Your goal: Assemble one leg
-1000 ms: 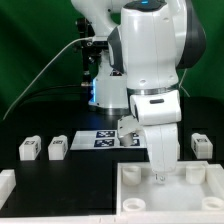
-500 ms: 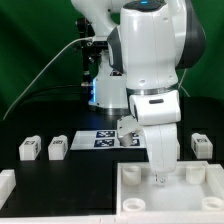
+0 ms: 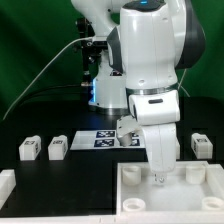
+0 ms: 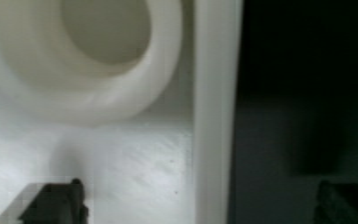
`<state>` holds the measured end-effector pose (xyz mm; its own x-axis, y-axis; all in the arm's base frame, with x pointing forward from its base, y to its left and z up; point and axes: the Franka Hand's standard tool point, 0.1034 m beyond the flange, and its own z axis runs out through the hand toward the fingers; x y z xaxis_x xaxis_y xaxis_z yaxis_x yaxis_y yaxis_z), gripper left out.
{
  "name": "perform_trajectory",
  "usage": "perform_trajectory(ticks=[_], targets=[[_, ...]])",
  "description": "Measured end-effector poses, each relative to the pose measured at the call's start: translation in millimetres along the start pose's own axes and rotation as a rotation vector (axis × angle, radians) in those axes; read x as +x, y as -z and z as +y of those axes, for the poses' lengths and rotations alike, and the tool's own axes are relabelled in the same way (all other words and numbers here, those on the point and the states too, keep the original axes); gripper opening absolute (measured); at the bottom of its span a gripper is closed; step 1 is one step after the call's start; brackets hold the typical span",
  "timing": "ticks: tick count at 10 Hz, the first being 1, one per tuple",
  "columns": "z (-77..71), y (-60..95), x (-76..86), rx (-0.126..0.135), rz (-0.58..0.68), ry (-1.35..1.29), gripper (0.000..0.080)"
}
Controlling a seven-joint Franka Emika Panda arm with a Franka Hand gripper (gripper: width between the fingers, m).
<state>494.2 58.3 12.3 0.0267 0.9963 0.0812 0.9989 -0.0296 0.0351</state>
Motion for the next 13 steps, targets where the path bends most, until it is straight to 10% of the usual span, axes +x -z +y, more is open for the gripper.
perform_trajectory(ticks=[3,8,13], targets=[[-7.7,26.4,16.8,-0.001,-0.016,-0.177,0.0649],[-22.7,38.5,96.7,-0.017,0.002,-0.847,0.0649],[-33.4,29.9,97.3,0.028,0.011,-1.335,0.0649]])
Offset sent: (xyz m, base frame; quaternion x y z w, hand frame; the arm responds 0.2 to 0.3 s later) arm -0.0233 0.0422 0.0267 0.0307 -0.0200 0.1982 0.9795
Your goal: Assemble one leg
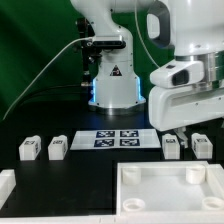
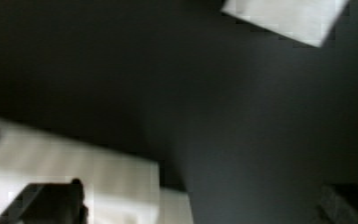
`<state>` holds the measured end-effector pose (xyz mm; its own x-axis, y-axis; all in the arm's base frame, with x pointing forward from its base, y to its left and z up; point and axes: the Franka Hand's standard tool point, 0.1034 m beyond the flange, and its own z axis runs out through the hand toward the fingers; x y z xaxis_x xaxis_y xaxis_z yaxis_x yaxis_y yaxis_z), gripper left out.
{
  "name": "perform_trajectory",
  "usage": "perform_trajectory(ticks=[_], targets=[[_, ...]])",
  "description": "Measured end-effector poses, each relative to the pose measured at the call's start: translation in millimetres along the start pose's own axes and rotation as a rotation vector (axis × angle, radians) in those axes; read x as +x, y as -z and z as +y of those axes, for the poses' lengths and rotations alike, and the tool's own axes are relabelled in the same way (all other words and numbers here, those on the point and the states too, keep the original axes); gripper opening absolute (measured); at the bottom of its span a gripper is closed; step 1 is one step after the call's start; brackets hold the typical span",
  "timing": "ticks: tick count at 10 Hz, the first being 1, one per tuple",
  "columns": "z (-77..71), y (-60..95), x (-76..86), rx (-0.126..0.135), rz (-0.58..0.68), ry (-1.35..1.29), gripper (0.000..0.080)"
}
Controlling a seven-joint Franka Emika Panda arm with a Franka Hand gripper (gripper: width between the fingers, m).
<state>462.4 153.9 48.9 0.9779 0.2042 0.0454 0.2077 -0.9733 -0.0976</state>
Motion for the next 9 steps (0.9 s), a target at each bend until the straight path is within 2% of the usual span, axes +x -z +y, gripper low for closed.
perform_trajectory(ticks=[2,5,6,9], targets=[[-11.0,2.0,-2.2,0.001,-0.006,-0.082,0.0649],[-11.0,0.1,-6.7,-0.001,-0.058,-0.08,0.0649],[-14.5,-0.3,-16.8,-0.008,-0.204,-0.092,0.0649],[-19.6,0.0,-19.4,-0.004,-0.537,-0.104,0.0649]])
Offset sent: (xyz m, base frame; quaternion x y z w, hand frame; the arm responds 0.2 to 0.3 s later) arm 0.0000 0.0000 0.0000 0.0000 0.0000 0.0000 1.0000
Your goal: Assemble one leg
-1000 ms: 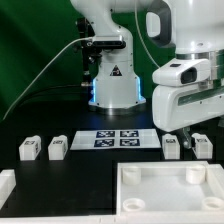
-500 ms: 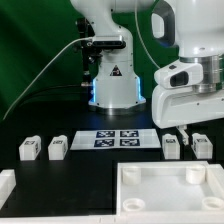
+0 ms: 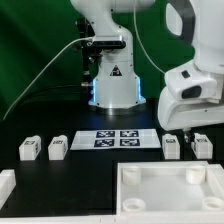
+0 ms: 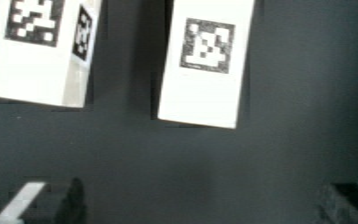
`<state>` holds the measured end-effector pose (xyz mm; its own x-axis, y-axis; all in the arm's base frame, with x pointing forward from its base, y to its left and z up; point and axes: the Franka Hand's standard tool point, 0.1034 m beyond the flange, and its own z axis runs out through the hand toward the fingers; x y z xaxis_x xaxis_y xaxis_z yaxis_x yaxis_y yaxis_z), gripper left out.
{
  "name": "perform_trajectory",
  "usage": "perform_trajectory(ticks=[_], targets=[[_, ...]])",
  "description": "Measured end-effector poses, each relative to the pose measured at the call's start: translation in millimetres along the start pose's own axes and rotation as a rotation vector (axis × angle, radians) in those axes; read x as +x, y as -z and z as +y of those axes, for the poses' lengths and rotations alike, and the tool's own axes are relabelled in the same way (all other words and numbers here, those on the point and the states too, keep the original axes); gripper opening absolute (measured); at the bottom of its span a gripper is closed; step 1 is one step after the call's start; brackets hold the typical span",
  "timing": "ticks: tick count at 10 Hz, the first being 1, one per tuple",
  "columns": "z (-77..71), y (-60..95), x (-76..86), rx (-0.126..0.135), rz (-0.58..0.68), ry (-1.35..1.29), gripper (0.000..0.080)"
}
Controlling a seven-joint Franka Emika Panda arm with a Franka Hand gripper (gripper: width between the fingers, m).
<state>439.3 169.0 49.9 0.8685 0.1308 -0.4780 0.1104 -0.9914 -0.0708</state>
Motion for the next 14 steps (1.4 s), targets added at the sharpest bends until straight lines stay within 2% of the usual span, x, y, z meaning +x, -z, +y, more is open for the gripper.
perform_trajectory(ticks=[1,3,4,5,10,12,14], targets=[[0.5,-1.9,5.4,0.004,-0.058,-0.002,0.0649],[1.2,-8.4,-1.6,0.0,-0.248,0.001,0.0649],[0.9,-9.3,1.4,0.003,-0.293,0.002,0.0649],[0.9,-11.5,2.0,0.004,-0.32,0.002,0.0649],[-13.0,-35.0,-13.4,-0.035,-0.363,-0.05,0.0649],[-12.0,-50.1,-16.9,-0.036,-0.362,-0.051,0.0649],[-11.4,-57.5,-18.5,-0.036,-0.379,-0.052,0.0649]])
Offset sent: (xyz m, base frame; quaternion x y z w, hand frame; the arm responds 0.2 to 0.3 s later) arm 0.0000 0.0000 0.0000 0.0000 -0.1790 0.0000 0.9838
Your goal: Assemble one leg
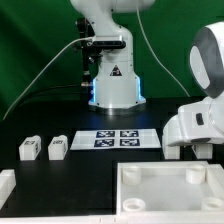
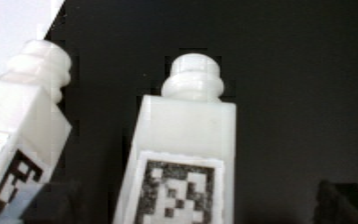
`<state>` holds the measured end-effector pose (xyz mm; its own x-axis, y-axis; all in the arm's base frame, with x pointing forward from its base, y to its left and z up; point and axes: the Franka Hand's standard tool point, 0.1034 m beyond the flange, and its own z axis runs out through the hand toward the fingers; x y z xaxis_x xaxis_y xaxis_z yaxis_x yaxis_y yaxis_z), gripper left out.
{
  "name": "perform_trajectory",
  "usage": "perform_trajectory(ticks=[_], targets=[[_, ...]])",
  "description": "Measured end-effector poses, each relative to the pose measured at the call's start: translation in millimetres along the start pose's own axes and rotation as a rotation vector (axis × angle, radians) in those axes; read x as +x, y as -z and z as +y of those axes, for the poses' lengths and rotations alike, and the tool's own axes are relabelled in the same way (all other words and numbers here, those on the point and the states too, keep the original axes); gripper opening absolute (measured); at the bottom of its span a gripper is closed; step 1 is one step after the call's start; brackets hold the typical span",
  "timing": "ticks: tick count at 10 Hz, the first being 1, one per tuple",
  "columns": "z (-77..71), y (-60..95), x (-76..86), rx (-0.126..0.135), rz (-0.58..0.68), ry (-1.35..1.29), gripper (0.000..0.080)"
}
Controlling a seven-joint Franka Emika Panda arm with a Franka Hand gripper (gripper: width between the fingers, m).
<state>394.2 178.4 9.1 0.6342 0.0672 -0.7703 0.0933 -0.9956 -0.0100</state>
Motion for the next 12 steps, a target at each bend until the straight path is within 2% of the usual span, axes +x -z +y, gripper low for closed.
perform_trajectory(ticks=[2,4,5,6,12], targets=[[0.1,-0.2,0.1,0.0,0.0,0.001,0.0649],[0.1,-0.3,0.1,0.0,0.0,0.001,0.0397],[0.0,-0.3,0.1,0.0,0.0,0.001,0.0397],[0.1,-0.3,0.1,0.0,0.0,0.001,0.029],[0.1,-0.3,0.1,0.0,0.0,0.001,0.029]])
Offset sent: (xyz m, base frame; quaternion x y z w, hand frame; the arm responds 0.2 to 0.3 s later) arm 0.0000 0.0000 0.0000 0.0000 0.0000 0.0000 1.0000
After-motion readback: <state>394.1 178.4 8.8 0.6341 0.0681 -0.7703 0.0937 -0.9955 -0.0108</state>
